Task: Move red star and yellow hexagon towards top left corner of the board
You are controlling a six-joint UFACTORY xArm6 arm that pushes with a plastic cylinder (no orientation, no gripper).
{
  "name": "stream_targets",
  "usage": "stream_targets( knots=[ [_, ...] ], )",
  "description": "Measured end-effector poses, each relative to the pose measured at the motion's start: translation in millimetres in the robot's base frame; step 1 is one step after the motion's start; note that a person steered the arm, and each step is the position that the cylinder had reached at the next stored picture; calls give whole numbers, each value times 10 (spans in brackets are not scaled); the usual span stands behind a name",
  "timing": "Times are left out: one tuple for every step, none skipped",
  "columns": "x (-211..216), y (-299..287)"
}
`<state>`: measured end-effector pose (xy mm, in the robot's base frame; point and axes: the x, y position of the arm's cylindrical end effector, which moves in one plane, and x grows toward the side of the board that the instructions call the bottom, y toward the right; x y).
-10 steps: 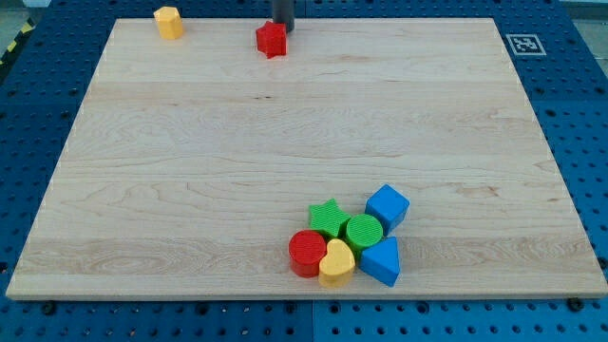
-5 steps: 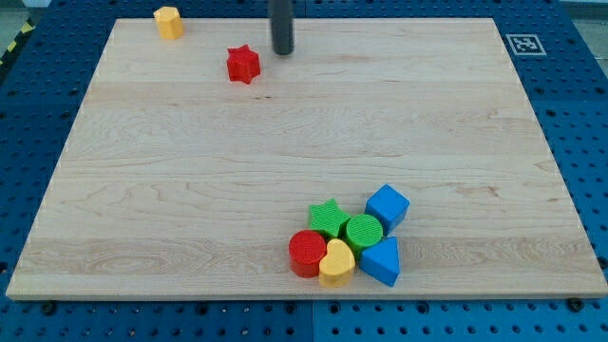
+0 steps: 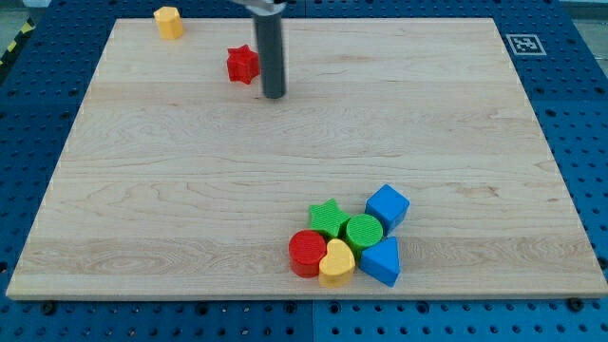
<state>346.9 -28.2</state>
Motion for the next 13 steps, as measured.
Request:
stream_targets(
  knots=[
    [-311,169],
    [-424,-151],
    [-424,-910],
    [-416,-1281],
    [-255,-1219],
    [-12,-1323],
    [-100,-1621],
    [-219,-1798],
    [-282,-1991],
    [-120,-1922],
    [-34,-1532],
    [-151,-1330],
    [-374,-1484]
  ],
)
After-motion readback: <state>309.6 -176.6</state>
